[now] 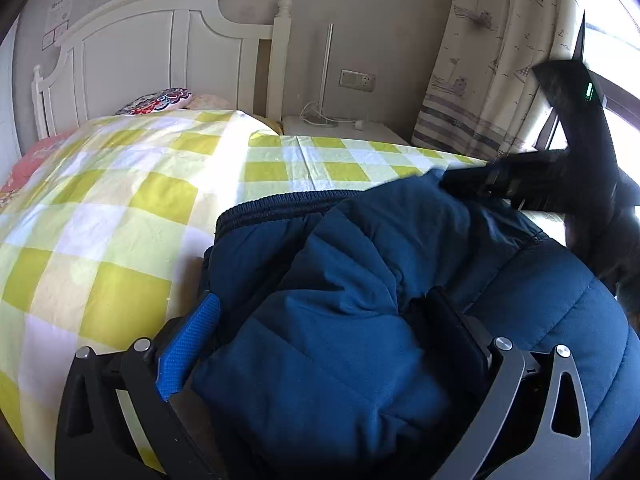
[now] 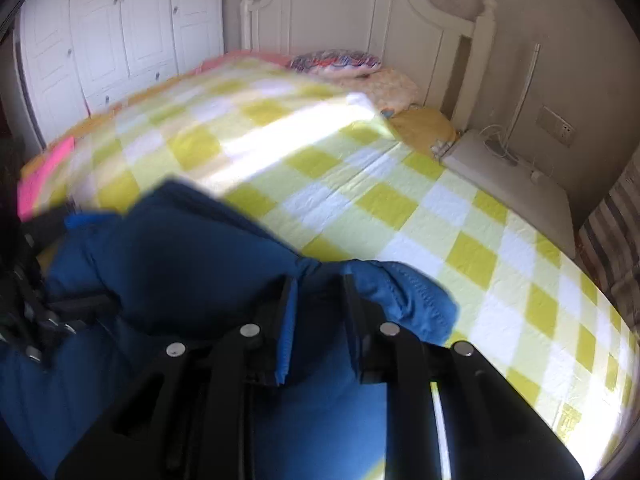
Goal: Fold large clothes
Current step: 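Release the jacket with the right gripper and press the fold flat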
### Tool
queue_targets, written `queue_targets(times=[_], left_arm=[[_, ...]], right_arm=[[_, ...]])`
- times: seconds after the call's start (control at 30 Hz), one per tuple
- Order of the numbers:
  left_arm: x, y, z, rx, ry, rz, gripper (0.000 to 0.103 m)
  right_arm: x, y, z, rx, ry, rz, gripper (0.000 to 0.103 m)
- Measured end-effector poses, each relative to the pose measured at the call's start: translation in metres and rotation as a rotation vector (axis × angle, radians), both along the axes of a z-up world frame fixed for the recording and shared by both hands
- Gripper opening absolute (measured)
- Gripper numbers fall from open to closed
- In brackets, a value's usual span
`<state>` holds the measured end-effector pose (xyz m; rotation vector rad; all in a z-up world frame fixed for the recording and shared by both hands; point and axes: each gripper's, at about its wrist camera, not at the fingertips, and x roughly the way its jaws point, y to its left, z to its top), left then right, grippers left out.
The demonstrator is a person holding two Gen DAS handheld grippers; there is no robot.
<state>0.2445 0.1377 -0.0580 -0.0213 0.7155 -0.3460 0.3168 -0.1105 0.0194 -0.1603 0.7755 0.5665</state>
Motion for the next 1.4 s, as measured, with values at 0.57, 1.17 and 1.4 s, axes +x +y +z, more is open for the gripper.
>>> queue_targets(times=[0.57,1.17,1.4], left_arm=[[-0.01,-0.001,0.003,0.063,-0.06,0.067,0.099],[-0.141,-0.039,0.005,0.28,-0.023,0.052,0.099],[-0.143,-0.02,-0.001,0.154,0.007,0.066,0.099]], right_arm=[[0.005,0.062,0.001,-0.134,0.102,0.127,0.063],[-0.017,0.086,-0.017,-0.322,0.019,0.123,0.064],[-0.106,0.052,0.059,-0.163,-0.135,0.133,0.078]])
